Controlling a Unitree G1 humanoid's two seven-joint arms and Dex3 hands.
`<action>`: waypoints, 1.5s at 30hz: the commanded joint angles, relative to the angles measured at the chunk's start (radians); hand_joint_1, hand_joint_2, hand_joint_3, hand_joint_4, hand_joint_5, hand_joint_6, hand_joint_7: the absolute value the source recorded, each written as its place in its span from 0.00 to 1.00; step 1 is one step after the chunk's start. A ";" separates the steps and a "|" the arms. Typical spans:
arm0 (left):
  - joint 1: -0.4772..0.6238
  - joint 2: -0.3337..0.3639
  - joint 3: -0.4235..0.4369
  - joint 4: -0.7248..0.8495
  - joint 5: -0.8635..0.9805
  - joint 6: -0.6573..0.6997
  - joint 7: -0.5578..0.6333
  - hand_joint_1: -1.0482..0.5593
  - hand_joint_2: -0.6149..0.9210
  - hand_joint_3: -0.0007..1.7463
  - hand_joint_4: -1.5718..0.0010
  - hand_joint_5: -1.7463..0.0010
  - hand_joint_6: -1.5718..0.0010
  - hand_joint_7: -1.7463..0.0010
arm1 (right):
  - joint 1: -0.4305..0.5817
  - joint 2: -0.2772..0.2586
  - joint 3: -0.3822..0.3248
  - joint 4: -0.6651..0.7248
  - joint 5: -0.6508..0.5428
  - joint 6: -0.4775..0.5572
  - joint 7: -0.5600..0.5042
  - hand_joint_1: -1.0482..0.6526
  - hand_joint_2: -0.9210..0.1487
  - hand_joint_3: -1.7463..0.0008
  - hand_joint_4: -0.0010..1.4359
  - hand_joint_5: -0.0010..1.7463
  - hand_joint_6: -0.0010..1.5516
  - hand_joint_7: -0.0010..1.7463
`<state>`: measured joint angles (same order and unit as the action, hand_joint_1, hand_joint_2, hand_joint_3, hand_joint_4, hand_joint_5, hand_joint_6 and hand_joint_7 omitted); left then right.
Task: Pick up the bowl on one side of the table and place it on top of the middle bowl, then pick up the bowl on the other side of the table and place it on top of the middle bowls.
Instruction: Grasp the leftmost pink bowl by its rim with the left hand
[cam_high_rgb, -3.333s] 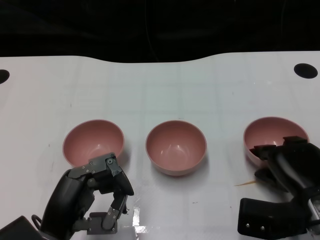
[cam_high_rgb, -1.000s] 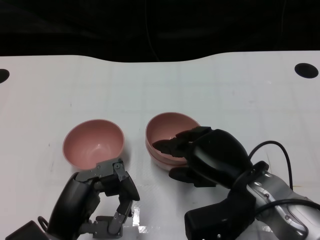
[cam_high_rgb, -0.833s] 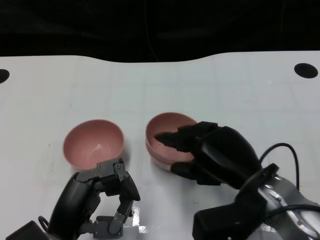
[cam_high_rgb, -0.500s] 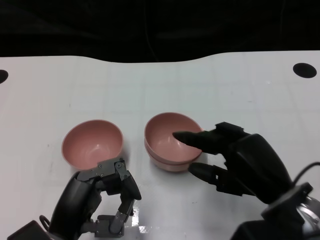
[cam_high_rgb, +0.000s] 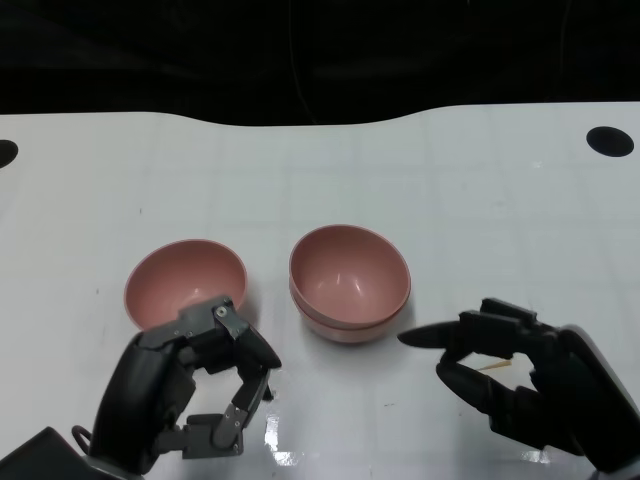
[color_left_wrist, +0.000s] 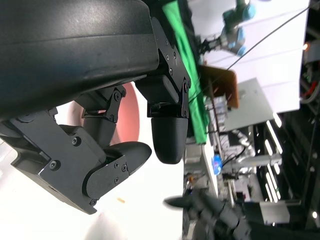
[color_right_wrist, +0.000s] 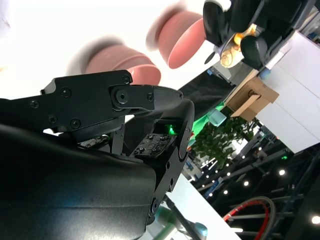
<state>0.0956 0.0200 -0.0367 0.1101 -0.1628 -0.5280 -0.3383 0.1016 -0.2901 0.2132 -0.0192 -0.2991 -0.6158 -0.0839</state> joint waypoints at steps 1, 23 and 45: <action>0.015 0.018 0.014 -0.035 0.043 -0.002 0.035 0.55 0.76 0.54 0.62 0.25 0.60 0.49 | 0.041 0.006 -0.031 -0.018 0.067 -0.032 0.023 0.53 0.21 0.60 0.45 0.75 0.49 0.41; -0.019 0.242 0.064 -0.312 0.727 0.215 0.288 0.34 1.00 0.00 0.86 0.62 0.74 0.97 | 0.180 0.129 -0.110 -0.122 0.269 0.258 0.139 0.58 0.51 0.15 0.62 1.00 0.51 0.87; -0.344 0.382 -0.248 -0.017 1.136 0.588 0.060 0.32 1.00 0.01 0.65 0.87 0.69 1.00 | 0.166 0.165 -0.107 -0.144 0.235 0.325 0.149 0.60 0.54 0.12 0.64 1.00 0.50 0.88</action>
<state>-0.2135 0.3838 -0.2682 0.0563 0.9691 0.0478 -0.2542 0.2723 -0.1243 0.1149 -0.1548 -0.0622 -0.2911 0.0629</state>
